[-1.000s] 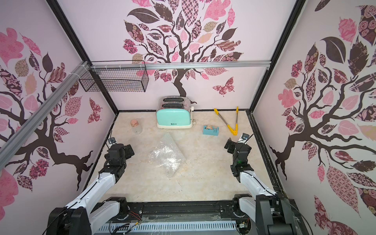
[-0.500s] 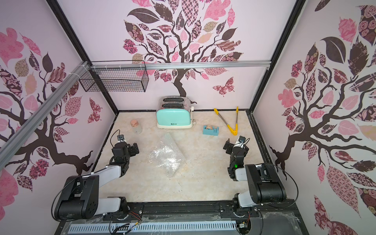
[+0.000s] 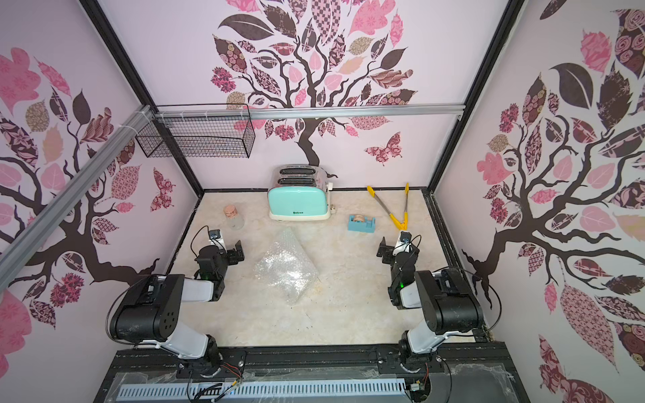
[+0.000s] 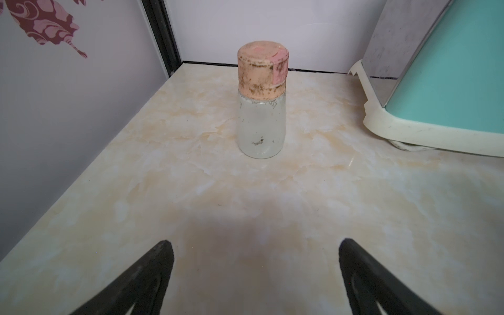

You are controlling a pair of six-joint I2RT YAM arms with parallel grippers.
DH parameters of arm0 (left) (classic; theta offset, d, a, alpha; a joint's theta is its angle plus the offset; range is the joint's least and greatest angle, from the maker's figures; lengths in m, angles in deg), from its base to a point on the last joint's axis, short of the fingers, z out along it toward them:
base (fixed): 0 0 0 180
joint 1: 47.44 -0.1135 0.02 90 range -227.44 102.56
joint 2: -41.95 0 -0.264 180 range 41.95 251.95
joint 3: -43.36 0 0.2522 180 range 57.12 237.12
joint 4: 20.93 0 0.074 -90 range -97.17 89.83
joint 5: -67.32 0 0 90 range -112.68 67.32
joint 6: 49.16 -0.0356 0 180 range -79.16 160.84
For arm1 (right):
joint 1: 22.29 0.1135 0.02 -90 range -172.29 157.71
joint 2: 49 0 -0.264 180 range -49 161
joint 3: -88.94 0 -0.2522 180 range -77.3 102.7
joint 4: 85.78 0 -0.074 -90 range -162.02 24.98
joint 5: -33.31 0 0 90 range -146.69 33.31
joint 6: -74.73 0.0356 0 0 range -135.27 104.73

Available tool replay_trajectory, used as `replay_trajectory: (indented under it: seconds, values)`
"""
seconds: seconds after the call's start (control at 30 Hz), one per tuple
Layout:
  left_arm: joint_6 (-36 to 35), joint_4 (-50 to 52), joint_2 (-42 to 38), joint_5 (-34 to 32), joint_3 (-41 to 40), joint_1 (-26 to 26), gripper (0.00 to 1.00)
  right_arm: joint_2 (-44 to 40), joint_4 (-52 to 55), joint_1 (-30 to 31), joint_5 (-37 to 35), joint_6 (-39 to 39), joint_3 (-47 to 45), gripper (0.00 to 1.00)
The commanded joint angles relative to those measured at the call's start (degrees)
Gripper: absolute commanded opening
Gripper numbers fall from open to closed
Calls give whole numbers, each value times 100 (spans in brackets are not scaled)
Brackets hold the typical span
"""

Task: Wrap mugs in bubble wrap
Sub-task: Reset both arms

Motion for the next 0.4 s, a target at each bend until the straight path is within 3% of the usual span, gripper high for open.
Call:
replay_trajectory:
  seconds: [0.0,0.37]
  values:
    - [-83,-155,-19,126,56,-19,98,73,-34,21,60,-74,96,100]
    - [-71,-64,-66,118,70,-23,98,60,-22,44,56,-90,97,100]
